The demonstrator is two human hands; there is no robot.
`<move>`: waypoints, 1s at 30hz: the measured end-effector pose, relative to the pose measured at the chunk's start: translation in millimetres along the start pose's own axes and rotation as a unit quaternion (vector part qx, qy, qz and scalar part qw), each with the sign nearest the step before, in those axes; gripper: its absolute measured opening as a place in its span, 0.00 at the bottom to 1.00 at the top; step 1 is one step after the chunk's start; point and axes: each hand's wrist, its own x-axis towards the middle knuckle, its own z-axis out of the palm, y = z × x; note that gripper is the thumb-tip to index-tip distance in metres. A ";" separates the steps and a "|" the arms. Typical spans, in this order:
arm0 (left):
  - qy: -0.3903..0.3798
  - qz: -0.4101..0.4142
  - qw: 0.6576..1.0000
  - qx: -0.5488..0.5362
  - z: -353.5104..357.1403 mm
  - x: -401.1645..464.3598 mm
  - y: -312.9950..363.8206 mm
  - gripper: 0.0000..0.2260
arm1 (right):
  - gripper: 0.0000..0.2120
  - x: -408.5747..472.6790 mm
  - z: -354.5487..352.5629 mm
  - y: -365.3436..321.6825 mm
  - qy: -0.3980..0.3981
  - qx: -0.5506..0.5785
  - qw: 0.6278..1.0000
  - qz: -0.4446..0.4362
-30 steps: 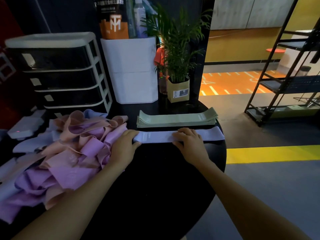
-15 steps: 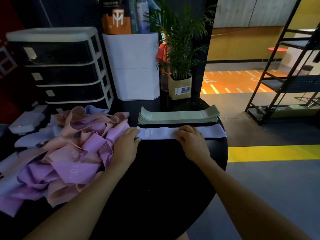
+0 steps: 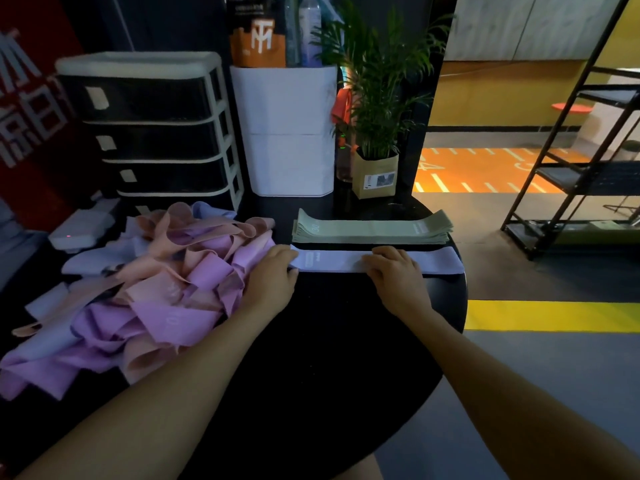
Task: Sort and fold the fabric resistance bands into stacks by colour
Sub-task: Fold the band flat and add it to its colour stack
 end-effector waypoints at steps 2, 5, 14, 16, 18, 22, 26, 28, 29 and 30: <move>-0.010 -0.013 0.999 -0.036 -6.4 2.6 3.6 0.15 | 0.14 0.1 -1.7 -2.5 0.009 0.011 1.000 0.020; -0.009 -0.016 0.997 -0.070 -24.2 9.9 11.4 0.14 | 0.14 5.5 -4.2 -18.3 0.026 0.046 0.998 0.034; 0.005 0.001 0.993 -0.114 -101.7 -3.1 -14.6 0.12 | 0.13 48.0 -4.6 -129.2 0.036 0.112 0.991 -0.061; 0.018 -0.006 0.996 -0.086 -119.5 -9.1 -28.9 0.12 | 0.12 57.6 0.6 -155.0 0.019 0.127 0.988 -0.084; 0.037 -0.016 0.998 -0.055 -135.9 -12.9 -45.4 0.13 | 0.12 69.3 7.8 -178.4 0.001 0.130 0.987 -0.096; 0.078 -0.023 0.997 -0.005 -168.2 -15.4 -78.5 0.12 | 0.15 89.6 22.0 -221.6 -0.022 0.133 0.984 -0.118; 0.092 -0.073 0.993 0.013 -192.6 -21.7 -122.0 0.13 | 0.13 103.5 35.3 -261.5 -0.038 0.155 0.975 -0.152; 0.077 -0.109 0.991 0.016 -200.5 -27.8 -142.9 0.12 | 0.11 109.9 43.1 -276.1 -0.044 0.152 0.974 -0.165; 0.063 -0.123 0.990 0.015 -202.9 -30.0 -152.1 0.12 | 0.10 111.8 46.0 -282.1 -0.047 0.149 0.973 -0.172; 0.050 -0.128 0.990 0.019 -204.1 -31.1 -159.7 0.13 | 0.10 113.6 49.7 -286.8 -0.050 0.153 0.971 -0.179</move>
